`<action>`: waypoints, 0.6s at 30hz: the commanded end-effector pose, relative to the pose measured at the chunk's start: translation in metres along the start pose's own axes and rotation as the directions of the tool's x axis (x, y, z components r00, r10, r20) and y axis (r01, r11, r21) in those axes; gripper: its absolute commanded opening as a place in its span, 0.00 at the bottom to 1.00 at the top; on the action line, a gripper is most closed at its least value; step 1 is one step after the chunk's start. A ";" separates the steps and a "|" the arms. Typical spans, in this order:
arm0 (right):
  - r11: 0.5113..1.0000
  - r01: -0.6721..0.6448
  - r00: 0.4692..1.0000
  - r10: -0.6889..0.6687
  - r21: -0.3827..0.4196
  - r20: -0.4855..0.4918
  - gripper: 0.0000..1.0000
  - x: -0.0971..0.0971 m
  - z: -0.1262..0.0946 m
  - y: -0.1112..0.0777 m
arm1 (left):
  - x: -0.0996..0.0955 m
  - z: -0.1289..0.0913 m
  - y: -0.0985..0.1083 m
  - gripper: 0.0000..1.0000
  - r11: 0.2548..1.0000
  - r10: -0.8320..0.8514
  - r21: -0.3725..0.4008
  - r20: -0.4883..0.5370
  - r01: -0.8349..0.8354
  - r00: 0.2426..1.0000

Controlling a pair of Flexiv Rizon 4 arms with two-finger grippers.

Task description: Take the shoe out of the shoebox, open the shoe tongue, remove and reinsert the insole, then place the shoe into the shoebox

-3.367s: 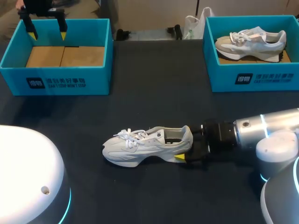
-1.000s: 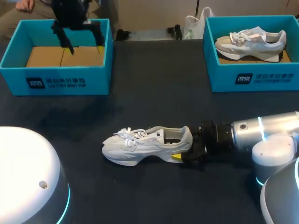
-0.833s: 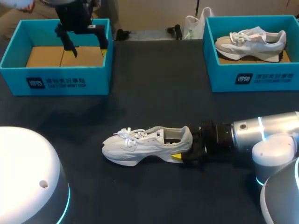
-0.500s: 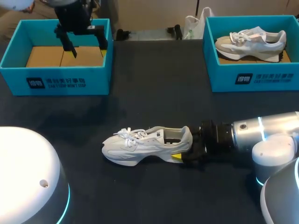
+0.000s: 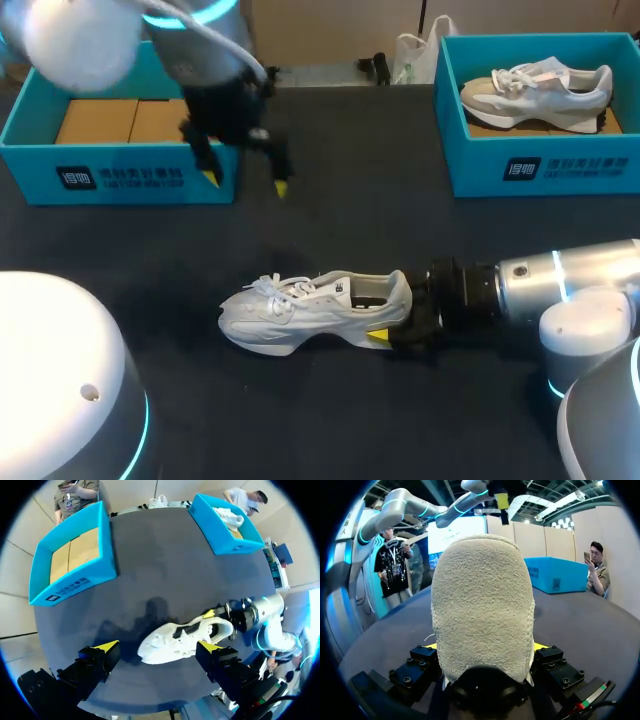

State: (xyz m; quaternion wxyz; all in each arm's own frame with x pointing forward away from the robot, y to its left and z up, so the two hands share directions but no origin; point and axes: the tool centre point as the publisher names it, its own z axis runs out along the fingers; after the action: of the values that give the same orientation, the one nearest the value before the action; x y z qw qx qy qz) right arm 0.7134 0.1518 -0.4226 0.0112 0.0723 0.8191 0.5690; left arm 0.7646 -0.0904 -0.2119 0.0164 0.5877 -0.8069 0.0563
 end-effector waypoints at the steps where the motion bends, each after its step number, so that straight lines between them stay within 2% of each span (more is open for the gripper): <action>1: 1.000 -0.001 1.000 0.001 0.007 0.000 0.00 0.000 0.001 0.001 | 0.031 0.020 0.006 1.00 1.000 0.014 -0.001 0.024 -0.014 1.000; 8: 1.000 -0.001 1.000 0.001 0.007 0.000 0.00 0.000 0.001 0.001 | 0.065 0.043 0.011 1.00 0.998 0.045 -0.039 0.063 -0.042 0.997; 18: 1.000 -0.001 1.000 0.001 0.007 0.000 0.00 0.000 0.001 0.001 | 0.097 0.076 0.016 1.00 0.993 0.016 -0.118 0.096 -0.005 0.995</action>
State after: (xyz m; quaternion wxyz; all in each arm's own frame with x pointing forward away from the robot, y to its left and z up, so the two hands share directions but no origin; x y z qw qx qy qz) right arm 0.7134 0.1519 -0.4227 0.0112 0.0722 0.8191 0.5690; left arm 0.7218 -0.1631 -0.2683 0.0158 0.5813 -0.8135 0.0063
